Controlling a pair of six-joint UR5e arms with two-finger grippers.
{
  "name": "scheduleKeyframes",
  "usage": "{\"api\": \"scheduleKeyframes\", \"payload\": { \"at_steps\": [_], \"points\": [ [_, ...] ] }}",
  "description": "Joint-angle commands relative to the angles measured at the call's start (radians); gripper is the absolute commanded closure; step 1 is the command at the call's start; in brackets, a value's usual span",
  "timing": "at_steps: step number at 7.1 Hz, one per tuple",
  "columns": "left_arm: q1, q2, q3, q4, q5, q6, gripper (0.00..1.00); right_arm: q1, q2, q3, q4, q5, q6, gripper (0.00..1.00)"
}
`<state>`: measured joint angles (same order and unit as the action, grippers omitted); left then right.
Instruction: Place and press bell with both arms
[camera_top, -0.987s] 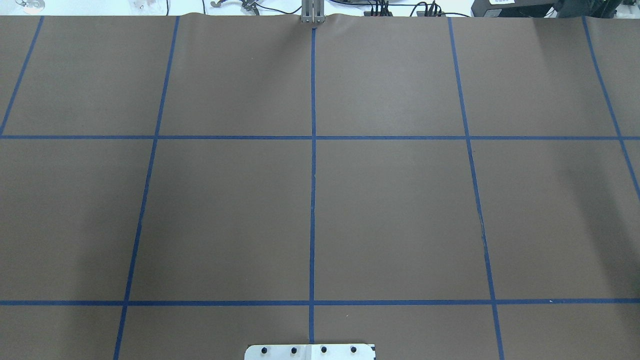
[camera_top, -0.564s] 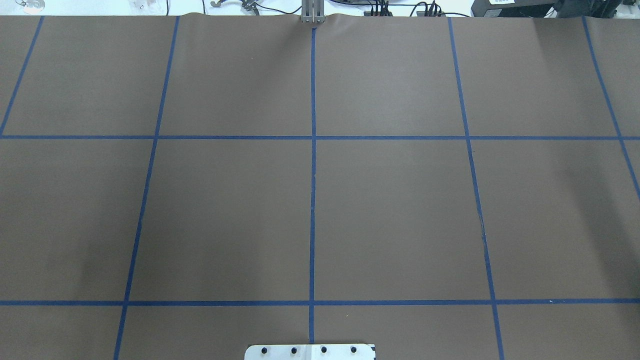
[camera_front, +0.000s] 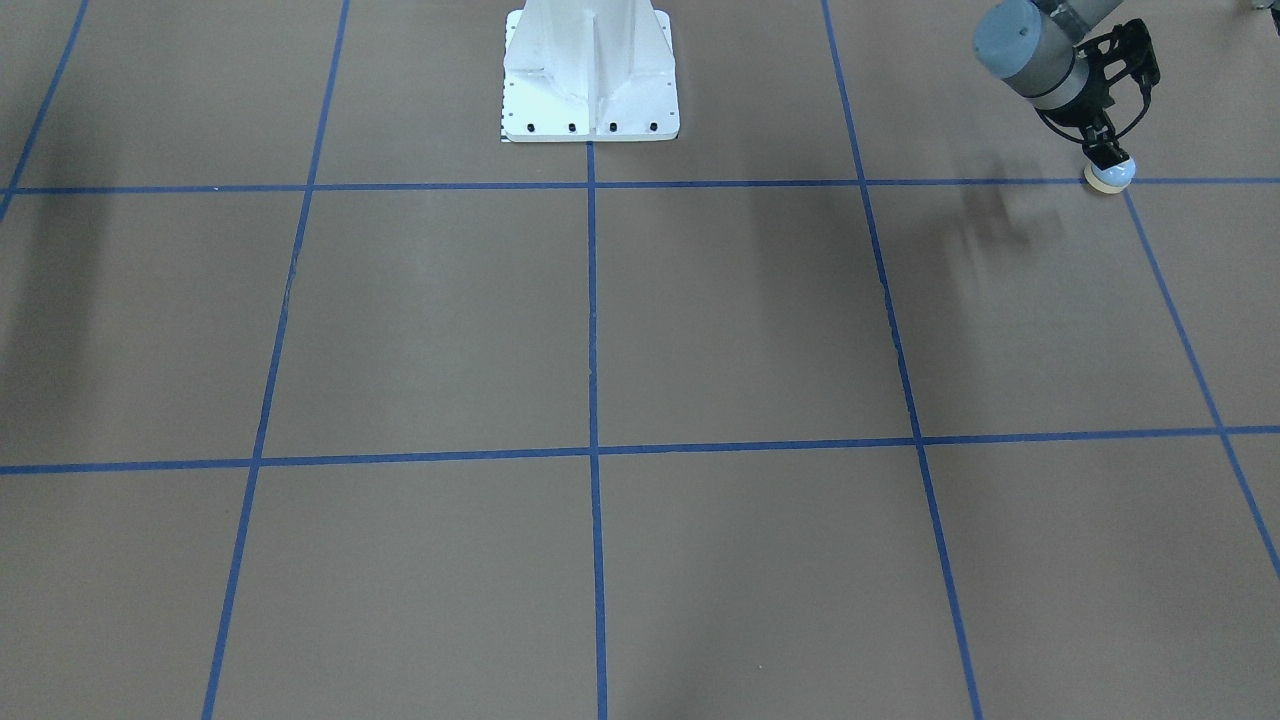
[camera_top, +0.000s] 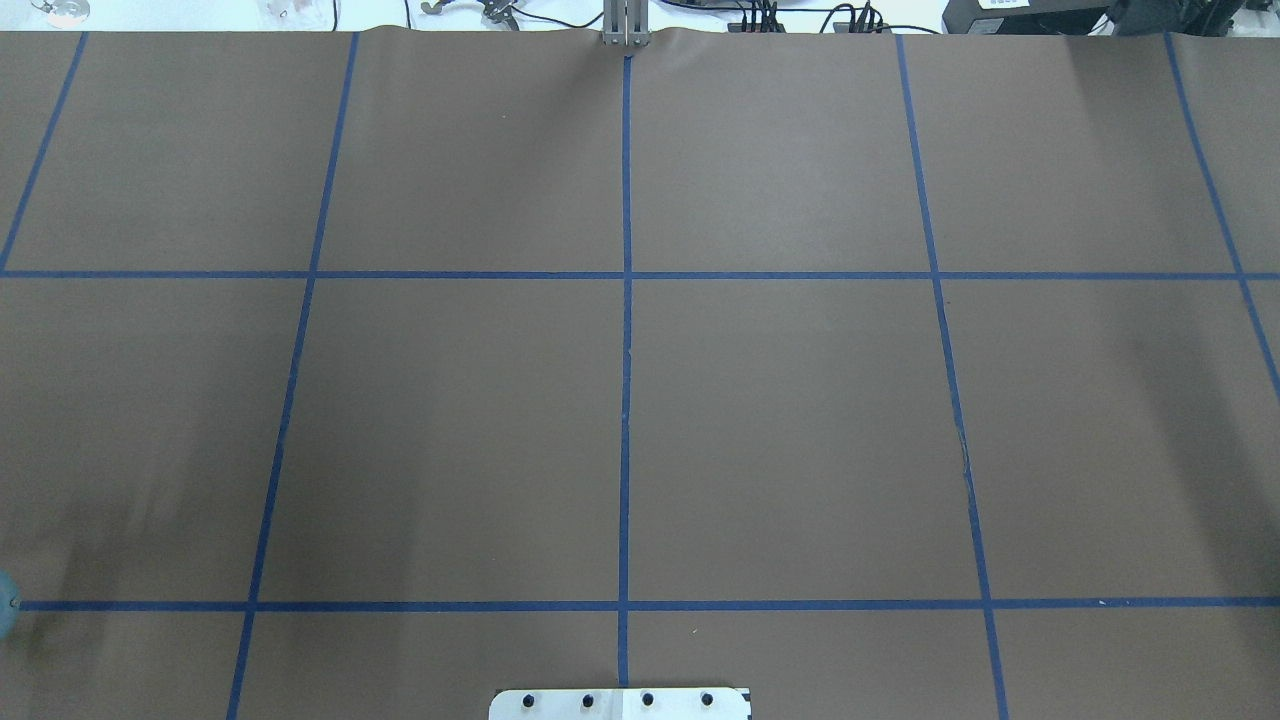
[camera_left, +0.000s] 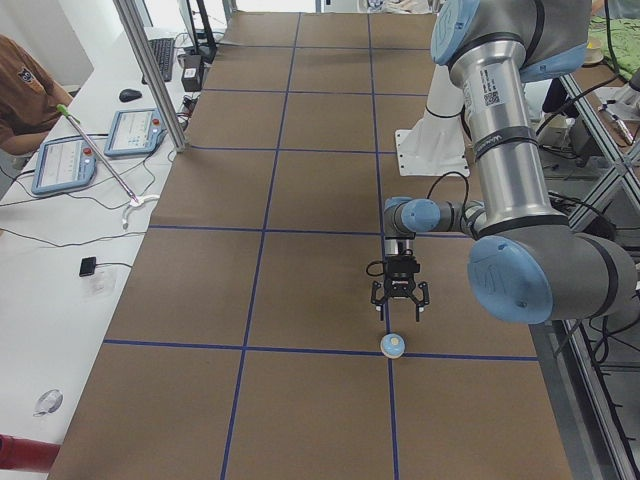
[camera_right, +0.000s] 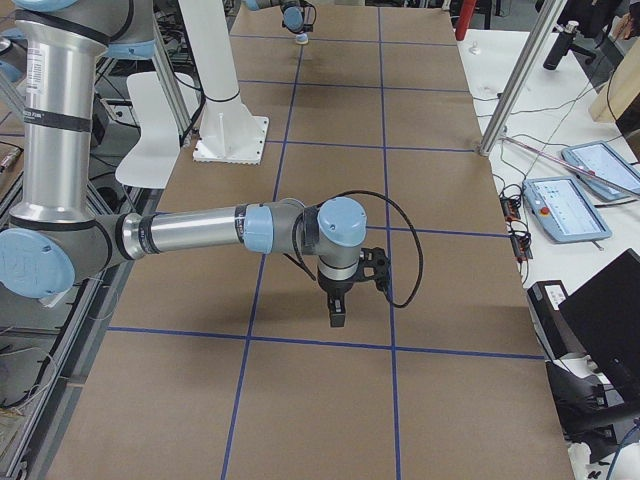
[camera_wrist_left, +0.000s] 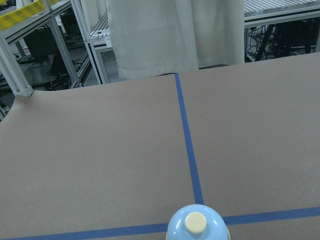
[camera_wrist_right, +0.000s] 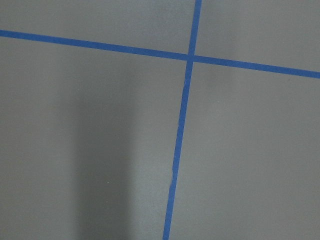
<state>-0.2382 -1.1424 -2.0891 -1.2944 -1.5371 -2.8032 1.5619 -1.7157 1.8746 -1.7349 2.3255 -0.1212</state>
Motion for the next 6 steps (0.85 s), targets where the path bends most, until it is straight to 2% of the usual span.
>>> {"api": "scheduleKeyframes", "payload": {
  "at_steps": [1, 6],
  "points": [
    [0.002, -0.002, 0.043, -0.037, 0.020, -0.012, 0.00, 0.001, 0.001, 0.000, 0.000, -0.005, 0.000, 0.00],
    [0.008, -0.031, 0.107, -0.057, 0.020, -0.021, 0.00, 0.001, -0.001, -0.003, -0.002, -0.006, 0.000, 0.00]
  ]
}}
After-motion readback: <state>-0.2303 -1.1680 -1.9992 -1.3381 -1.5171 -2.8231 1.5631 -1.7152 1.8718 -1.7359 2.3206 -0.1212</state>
